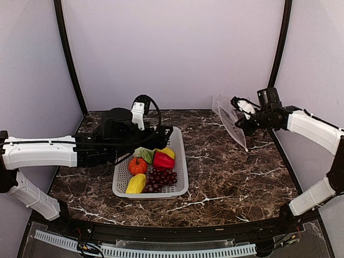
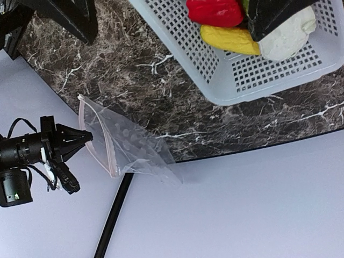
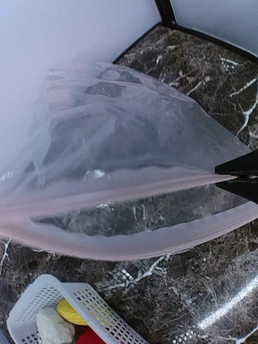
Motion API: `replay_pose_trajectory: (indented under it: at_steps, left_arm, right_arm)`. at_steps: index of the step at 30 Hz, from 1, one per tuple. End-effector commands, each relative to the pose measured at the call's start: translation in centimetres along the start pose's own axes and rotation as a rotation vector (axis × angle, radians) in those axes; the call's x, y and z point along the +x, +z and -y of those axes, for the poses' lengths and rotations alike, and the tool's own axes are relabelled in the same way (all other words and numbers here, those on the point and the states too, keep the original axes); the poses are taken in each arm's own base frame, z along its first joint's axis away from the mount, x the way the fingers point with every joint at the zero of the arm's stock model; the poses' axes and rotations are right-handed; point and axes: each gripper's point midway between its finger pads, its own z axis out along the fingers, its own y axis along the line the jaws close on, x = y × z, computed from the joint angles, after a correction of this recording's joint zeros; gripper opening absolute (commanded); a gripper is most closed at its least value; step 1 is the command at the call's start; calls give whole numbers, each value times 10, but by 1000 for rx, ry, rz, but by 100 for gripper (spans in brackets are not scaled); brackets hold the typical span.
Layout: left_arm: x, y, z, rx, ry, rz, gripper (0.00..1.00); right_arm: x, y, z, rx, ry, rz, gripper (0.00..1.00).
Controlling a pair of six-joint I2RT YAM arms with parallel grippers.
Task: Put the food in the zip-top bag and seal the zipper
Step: Pick up the fake vegetable from the bin.
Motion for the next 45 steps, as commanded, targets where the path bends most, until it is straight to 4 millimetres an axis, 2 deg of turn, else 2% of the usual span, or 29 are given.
replay_pose_trajectory:
  at_steps: [1,7,12,13,15,17,20,23,26,29,31,37,41,45]
  left_arm:
    - [62,-21,-52,-201,124,-239,98]
    - [74,-26,-72,-281,192,-272,99]
    - [72,-17,-72,-279,251,-245,99]
    - [65,-16,-73,-299,246,-235,99]
    - [63,-15,-90,-404,206,-253,99]
    - [70,-9,-95,-418,201,-333,99]
    - [83,4,-92,-395,266,-408,99]
    - [92,12,-88,-387,226,-431,98]
    - [104,25,-76,-335,198,-480,91]
    - [119,32,-73,-330,191,-545,90]
    - [120,36,-68,-313,193,-569,91]
    - [136,38,-76,-341,138,-660,94]
    - [138,39,-79,-355,127,-671,93]
    - [120,37,-93,-406,141,-651,92]
  right_arm:
    - [1,4,-30,-160,26,42,0]
    - [1,5,-36,-194,28,55,0]
    - [0,3,-48,-261,33,84,0]
    - [1,3,-52,-275,31,88,0]
    - [4,3,-56,-290,16,93,0]
    - [6,3,-56,-289,7,92,0]
    - [7,2,-56,-285,6,91,0]
    - [7,2,-56,-279,5,91,0]
    - [10,2,-57,-284,11,87,0]
    - [11,1,-58,-283,11,88,0]
    - [11,0,-58,-282,9,89,0]
    - [12,3,-59,-291,10,85,0]
    - [12,2,-59,-292,8,87,0]
    - [12,1,-60,-294,6,89,0]
